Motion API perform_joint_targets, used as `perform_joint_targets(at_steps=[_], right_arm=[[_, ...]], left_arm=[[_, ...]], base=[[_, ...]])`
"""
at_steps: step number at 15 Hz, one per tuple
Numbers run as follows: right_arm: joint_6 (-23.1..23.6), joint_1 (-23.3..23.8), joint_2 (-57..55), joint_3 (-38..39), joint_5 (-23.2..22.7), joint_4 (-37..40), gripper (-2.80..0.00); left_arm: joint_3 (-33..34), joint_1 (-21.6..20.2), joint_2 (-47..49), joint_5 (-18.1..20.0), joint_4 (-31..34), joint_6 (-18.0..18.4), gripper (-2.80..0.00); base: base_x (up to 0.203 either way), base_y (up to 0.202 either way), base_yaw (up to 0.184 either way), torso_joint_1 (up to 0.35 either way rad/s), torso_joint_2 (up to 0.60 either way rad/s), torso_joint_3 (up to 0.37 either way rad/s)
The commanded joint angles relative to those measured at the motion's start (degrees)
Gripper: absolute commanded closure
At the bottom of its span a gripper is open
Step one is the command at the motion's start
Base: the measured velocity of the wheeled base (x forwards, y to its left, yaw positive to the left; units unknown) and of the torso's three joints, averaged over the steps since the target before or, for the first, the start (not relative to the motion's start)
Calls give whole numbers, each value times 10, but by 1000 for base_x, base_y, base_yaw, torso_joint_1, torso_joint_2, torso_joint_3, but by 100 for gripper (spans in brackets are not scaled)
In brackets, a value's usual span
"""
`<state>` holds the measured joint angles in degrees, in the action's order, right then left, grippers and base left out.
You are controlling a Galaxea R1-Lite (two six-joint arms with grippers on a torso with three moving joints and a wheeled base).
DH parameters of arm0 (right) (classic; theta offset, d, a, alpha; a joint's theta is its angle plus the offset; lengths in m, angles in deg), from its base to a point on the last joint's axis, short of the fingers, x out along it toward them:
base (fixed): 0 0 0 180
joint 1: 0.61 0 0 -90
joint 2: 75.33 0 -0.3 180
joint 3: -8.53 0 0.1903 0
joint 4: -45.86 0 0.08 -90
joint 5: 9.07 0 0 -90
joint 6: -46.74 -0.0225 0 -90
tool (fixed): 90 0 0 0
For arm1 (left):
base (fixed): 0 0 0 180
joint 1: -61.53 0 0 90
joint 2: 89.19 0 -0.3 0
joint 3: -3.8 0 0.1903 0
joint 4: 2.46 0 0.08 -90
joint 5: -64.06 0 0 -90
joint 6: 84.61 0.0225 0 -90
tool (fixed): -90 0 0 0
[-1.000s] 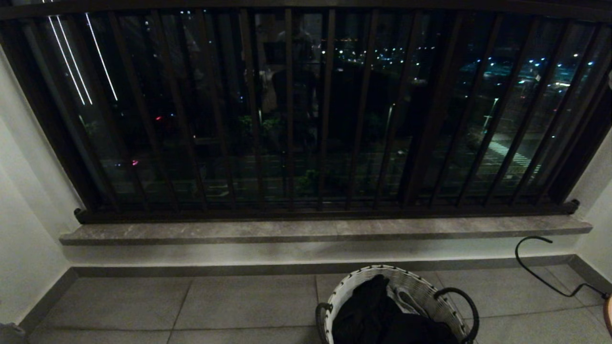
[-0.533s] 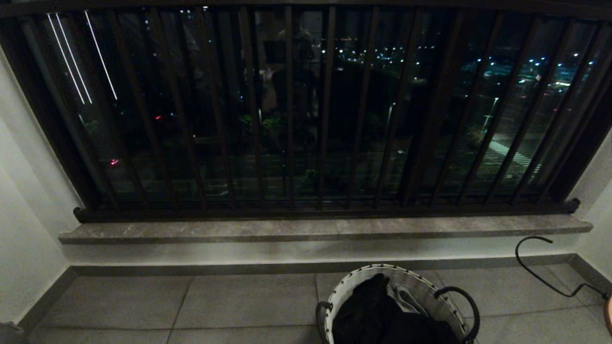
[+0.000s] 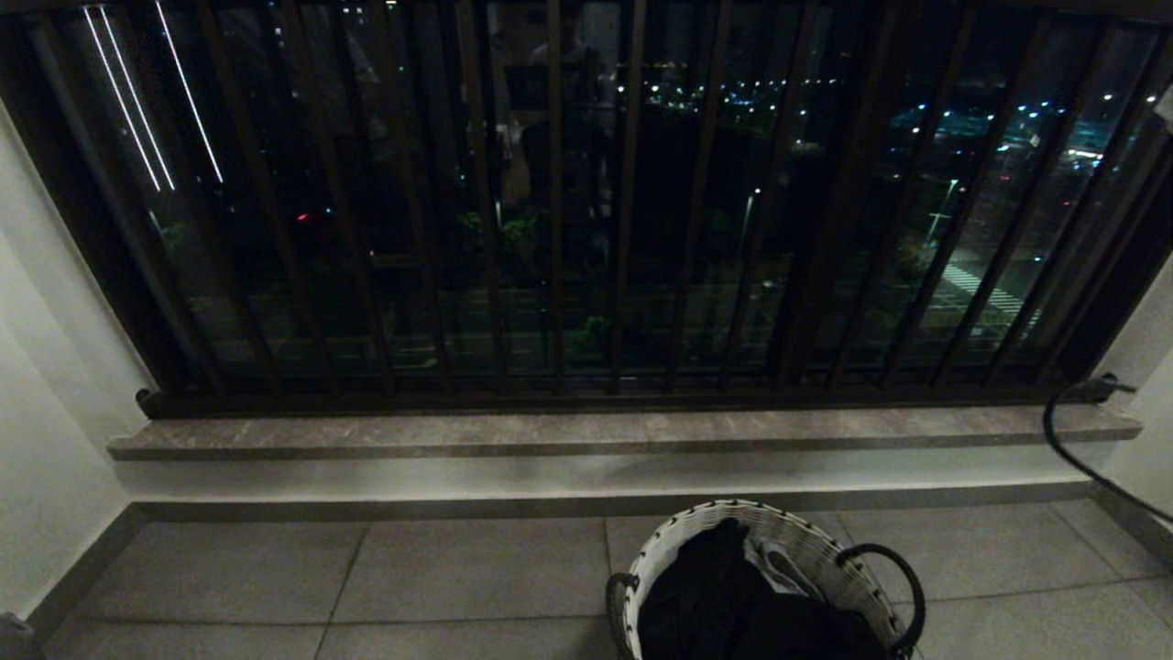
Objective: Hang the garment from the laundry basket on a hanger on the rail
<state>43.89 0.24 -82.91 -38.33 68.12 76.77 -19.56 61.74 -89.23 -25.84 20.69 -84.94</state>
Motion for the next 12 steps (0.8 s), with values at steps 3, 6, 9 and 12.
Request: perform_joint_targets(at_steps=[3, 6, 9, 12], right_arm=[[-84, 0, -73, -100, -161, -2, 0], [-148, 1, -92, -116, -275, -2, 0], [-219, 1, -104, -112, -370, -2, 0], [-251, 1, -145, -89, -409, -7, 0]], left_arm=[[1, 0, 0, 0, 0, -1, 0], [1, 0, 0, 0, 0, 0, 0], [1, 0, 0, 0, 0, 0, 0], [1, 0, 0, 0, 0, 0, 0]], base=[[0, 0, 0, 0, 0, 0], [0, 0, 0, 0, 0, 0], [0, 0, 0, 0, 0, 0], [0, 0, 0, 0, 0, 0]])
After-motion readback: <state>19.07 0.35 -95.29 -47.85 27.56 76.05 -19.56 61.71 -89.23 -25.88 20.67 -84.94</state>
